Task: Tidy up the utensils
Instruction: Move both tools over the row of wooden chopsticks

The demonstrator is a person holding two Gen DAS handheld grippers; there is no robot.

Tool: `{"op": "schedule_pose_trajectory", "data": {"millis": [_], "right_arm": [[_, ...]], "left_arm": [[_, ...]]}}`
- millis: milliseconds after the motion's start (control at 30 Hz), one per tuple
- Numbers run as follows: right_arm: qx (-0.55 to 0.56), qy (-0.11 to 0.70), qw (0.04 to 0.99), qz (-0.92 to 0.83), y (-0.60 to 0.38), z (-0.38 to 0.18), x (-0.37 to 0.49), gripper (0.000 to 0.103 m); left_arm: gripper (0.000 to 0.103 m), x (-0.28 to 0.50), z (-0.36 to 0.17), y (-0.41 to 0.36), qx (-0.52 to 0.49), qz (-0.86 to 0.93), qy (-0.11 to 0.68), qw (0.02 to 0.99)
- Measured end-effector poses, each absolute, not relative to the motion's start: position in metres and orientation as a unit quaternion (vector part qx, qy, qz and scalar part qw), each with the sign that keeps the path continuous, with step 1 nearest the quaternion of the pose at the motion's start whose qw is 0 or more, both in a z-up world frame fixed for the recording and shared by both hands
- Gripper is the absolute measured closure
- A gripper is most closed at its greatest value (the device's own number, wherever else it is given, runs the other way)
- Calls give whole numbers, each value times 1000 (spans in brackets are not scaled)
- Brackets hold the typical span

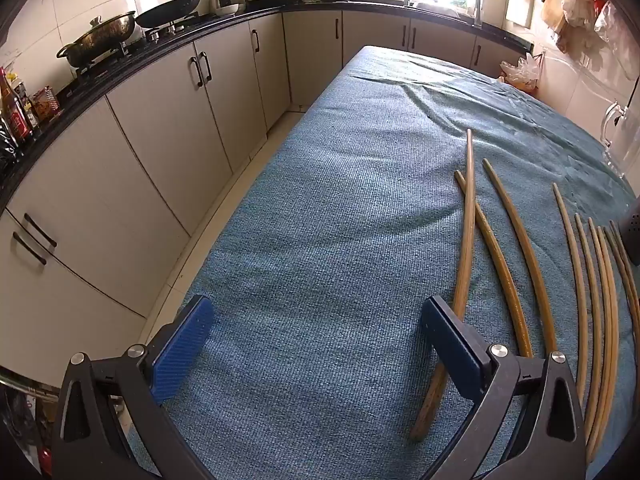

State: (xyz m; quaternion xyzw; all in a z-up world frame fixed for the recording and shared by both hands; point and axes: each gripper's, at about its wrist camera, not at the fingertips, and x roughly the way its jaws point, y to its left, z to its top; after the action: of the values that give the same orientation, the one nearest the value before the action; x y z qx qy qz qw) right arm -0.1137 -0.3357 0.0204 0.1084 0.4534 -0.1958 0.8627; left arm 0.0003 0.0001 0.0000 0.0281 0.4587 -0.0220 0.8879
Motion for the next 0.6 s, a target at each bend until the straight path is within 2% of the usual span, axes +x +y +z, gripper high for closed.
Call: {"op": "schedule_pose_trajectory", "data": {"millis": [167, 267, 333, 367, 600], "right_arm": [[104, 465, 858, -191, -334, 22, -111, 0], [100, 500, 847, -153, -340, 21, -105, 1], [95, 520, 836, -147, -340, 24, -111, 6], [97, 518, 836, -154, -342, 30, -116, 9], [108, 449, 877, -135, -321, 103, -175, 9]], "left_arm": [[0, -11, 4, 2, 32, 5, 452, 892], [0, -34, 23, 6, 13, 23, 432, 902], [0, -54, 39, 0, 4, 26, 418, 908], [0, -63, 49, -3, 2, 28, 414, 910], [0, -137, 109, -53, 6, -12, 363, 932]]}}
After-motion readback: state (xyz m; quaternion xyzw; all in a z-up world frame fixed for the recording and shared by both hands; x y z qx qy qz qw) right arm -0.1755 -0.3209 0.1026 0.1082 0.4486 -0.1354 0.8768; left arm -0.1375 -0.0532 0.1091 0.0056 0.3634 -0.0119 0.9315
